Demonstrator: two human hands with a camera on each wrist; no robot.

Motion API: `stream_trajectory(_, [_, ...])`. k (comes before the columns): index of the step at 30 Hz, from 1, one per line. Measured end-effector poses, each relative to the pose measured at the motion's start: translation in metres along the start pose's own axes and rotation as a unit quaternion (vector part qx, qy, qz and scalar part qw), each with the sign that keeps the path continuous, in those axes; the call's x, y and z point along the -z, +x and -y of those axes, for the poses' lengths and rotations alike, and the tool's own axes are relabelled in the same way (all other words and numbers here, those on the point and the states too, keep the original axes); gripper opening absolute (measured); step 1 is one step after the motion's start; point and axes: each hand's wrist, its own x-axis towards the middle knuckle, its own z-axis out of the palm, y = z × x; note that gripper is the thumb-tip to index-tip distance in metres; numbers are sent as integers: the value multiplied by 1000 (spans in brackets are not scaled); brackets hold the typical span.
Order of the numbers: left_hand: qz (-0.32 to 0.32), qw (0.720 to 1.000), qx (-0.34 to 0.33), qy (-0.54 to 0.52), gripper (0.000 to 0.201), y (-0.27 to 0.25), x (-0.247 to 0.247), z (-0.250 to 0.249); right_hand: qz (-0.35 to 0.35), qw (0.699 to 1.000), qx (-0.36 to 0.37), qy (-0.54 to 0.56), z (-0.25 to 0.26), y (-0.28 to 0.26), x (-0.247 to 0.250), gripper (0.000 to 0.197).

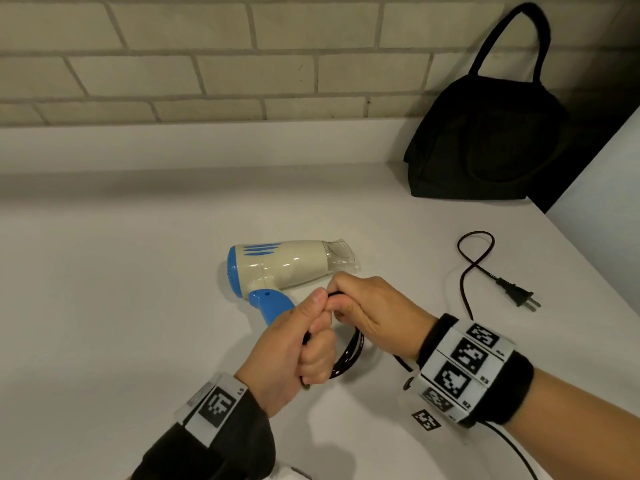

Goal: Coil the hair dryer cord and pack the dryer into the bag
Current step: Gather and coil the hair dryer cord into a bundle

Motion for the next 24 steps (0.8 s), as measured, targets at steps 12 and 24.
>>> stream_trajectory(12, [-84,971,-77,-208,42,4,1,-19,79,958,-248,-119,-9,-30,12,25])
stream_trajectory(24, [-139,919,-283,238,34,9,-28,0,215,914,-18,-343,46,-24,7,21])
